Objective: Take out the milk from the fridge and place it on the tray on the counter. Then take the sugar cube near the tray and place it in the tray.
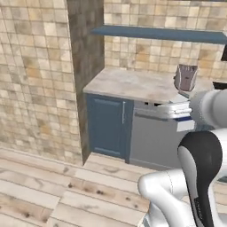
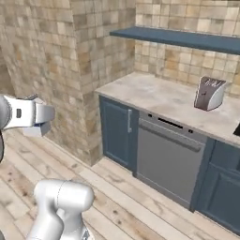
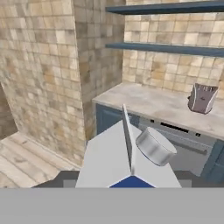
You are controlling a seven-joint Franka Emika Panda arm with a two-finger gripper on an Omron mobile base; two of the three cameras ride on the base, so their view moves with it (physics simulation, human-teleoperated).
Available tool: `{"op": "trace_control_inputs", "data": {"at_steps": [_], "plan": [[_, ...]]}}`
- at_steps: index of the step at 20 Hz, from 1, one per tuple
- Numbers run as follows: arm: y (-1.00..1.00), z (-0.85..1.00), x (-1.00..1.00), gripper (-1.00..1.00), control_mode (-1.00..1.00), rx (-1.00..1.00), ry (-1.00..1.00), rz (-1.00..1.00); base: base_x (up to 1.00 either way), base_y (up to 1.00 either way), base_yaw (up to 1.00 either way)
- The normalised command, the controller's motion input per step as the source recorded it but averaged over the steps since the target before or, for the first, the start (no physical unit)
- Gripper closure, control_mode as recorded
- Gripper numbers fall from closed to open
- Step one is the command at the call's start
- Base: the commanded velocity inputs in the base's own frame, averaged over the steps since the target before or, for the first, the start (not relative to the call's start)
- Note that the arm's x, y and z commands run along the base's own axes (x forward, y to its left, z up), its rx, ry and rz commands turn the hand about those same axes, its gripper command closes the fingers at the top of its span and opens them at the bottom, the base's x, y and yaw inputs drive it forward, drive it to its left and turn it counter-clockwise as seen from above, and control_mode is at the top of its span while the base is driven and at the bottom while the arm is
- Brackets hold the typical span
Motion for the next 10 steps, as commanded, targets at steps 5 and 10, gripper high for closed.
{"op": "trace_control_inputs", "data": {"at_steps": [5,10], "plan": [[0.0,0.0,0.0,1.0,1.0,0.0,0.0,0.0,0.35,0.0,0.94],[0.0,0.0,0.0,1.0,1.0,0.0,0.0,0.0,0.15,-0.03,1.0]]}}
